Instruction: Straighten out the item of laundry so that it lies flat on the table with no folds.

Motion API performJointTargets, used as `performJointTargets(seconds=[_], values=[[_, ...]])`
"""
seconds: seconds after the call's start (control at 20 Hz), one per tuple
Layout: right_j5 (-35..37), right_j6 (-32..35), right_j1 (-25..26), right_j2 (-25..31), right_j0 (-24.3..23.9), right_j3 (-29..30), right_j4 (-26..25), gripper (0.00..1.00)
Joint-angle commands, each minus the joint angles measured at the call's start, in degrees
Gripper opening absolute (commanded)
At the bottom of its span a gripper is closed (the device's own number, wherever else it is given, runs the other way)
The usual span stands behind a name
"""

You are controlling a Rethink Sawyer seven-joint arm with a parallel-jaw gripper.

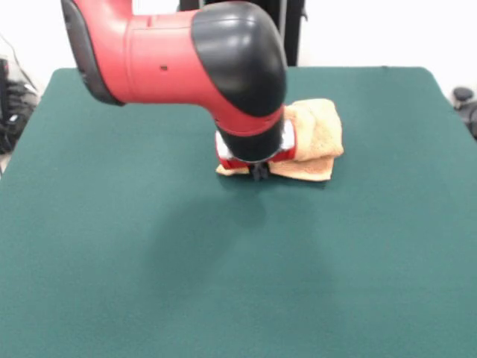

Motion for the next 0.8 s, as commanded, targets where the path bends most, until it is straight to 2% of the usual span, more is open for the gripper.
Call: performJointTargets(seconds=[0.05,0.8], values=[[8.52,-1.63,2.34,5.45,0.53,2.26,3.17,0.0],[11.6,-3.24,3.75,6.95,-0.53,2.7,4.48,0.0]])
